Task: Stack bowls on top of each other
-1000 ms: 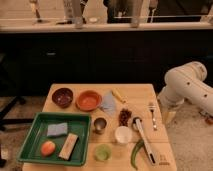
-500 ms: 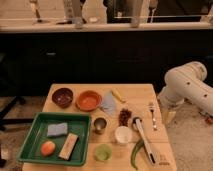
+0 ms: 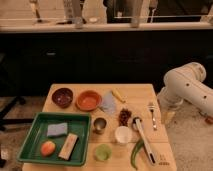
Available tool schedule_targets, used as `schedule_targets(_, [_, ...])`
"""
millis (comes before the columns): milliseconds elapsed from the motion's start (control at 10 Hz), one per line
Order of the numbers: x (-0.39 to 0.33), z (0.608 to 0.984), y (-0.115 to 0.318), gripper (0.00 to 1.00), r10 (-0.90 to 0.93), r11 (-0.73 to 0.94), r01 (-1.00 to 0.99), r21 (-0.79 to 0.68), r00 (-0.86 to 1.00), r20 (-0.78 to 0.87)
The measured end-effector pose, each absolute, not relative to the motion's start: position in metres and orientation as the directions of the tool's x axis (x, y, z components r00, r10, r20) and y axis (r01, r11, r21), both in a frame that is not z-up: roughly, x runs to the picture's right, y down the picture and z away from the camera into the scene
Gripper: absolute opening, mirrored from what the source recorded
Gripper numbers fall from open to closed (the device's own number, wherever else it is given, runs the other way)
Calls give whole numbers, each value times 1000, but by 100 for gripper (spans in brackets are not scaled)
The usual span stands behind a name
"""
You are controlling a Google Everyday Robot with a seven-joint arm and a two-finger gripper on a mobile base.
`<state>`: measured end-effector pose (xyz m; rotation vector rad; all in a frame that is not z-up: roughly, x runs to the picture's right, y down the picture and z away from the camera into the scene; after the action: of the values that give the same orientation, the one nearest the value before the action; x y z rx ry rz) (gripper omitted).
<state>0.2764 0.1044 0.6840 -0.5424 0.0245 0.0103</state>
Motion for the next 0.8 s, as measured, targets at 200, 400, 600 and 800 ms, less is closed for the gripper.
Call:
schedule_targets(200, [270, 683, 105, 80, -19, 864, 18, -503, 1000, 4])
schedule_targets(400, [259, 686, 104, 80, -50, 866, 58, -496, 998, 29])
schedule_targets(600, [247, 688, 105, 80, -83, 863, 97, -496, 995, 49])
schedule_targets(800, [227, 693, 104, 80, -127, 856, 149, -495, 989, 77])
